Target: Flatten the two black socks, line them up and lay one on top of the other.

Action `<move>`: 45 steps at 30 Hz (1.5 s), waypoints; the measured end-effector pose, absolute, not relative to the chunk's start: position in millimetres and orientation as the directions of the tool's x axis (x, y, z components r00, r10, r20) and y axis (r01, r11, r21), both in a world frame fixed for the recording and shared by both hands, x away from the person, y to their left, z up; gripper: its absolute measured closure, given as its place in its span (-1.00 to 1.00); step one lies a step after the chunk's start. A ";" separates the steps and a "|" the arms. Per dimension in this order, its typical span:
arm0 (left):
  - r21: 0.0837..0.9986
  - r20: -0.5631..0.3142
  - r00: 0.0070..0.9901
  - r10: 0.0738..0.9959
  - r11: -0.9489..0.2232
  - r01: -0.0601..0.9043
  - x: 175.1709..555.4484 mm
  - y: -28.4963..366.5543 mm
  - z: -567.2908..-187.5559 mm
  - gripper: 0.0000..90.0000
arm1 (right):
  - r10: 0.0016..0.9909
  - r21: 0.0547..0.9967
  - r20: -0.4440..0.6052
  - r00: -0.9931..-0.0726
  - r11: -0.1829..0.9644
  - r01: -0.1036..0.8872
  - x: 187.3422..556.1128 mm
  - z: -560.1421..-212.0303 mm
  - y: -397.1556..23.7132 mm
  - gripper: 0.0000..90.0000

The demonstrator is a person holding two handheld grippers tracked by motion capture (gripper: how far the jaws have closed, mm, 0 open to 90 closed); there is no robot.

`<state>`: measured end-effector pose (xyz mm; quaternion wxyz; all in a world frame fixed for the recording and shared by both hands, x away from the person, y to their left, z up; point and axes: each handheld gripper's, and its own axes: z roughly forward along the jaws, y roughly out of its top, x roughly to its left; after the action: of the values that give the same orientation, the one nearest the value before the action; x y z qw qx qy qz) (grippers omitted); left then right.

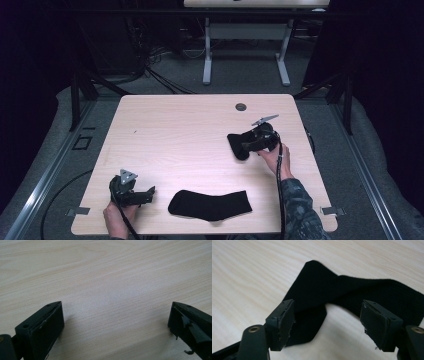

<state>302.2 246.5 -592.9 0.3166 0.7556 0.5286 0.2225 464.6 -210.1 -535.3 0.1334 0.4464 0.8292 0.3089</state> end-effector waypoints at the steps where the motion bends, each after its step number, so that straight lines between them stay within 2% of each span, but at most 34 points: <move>1: 0.714 0.002 0.342 0.940 -0.240 0.658 302.3 246.4 -593.0 -0.99 | 0.834 0.627 0.057 -0.549 0.398 0.669 474.6 -538.2 -210.5 -0.31; 5: 0.712 0.004 0.344 0.939 -0.244 0.658 302.5 246.5 -592.9 -0.99 | 0.850 0.632 0.061 -0.524 0.373 0.679 486.8 -543.0 -212.3 -0.23; 10: 0.714 0.002 0.343 0.939 -0.242 0.657 302.5 246.2 -593.0 -0.99 | 0.858 0.589 0.058 -0.511 0.384 0.711 498.2 -561.6 -213.9 -0.18; 12: 0.711 0.000 0.345 0.939 -0.243 0.659 302.4 246.4 -592.7 -0.99 | 0.865 0.605 0.084 -0.495 0.351 0.715 499.3 -565.9 -217.8 0.00; 13: 0.711 0.000 0.346 0.938 -0.244 0.659 302.4 246.3 -592.6 -0.99 | 0.866 0.598 0.060 -0.497 0.367 0.712 499.0 -565.3 -219.2 0.11; 14: 0.711 0.000 0.346 0.938 -0.244 0.659 302.4 246.3 -592.6 -0.99 | 0.866 0.598 0.060 -0.497 0.367 0.712 499.0 -565.3 -219.2 0.11; 16: 0.716 0.005 0.343 0.939 -0.243 0.655 302.3 245.9 -593.0 -0.99 | 0.872 0.605 0.048 -0.488 0.363 0.708 497.2 -565.6 -221.3 0.37; 17: 0.715 0.004 0.343 0.939 -0.243 0.655 302.3 245.9 -593.0 -0.99 | 0.871 0.602 0.057 -0.489 0.360 0.713 495.2 -565.2 -223.0 0.56; 20: 0.716 0.004 0.342 0.940 -0.241 0.655 302.2 245.7 -593.0 -0.99 | 0.869 0.608 0.068 -0.490 0.353 0.711 491.8 -566.0 -223.2 0.83; 21: 0.716 0.004 0.342 0.940 -0.242 0.655 302.2 245.7 -593.0 -0.99 | 0.867 0.614 0.080 -0.492 0.346 0.710 490.2 -566.7 -222.8 0.86; 29: 0.716 0.002 0.343 0.939 -0.241 0.655 302.4 245.8 -593.0 -0.99 | 0.829 0.625 0.053 -0.556 0.406 0.666 464.7 -568.1 -209.8 0.92; 32: 0.715 0.000 0.344 0.939 -0.240 0.657 302.4 245.7 -593.0 -0.99 | 0.814 0.629 0.063 -0.578 0.417 0.656 452.5 -568.5 -204.7 0.94; 36: 0.716 0.002 0.345 0.939 -0.242 0.655 302.4 245.6 -593.0 -0.99 | 0.807 0.622 0.135 -0.576 0.383 0.683 436.0 -565.9 -199.1 0.94; 42: 0.715 0.000 0.345 0.939 -0.241 0.656 302.6 245.8 -593.0 -0.99 | 0.791 0.613 0.141 -0.595 0.402 0.680 409.7 -564.7 -181.6 0.93; 45: 0.715 -0.002 0.346 0.938 -0.241 0.657 303.1 246.2 -593.0 -0.99 | 0.781 0.604 0.158 -0.604 0.407 0.685 396.3 -565.7 -171.7 0.85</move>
<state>303.1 246.2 -593.0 0.3185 0.7560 0.5274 0.2209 396.3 -171.7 -565.7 0.0745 0.4387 0.8355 0.3222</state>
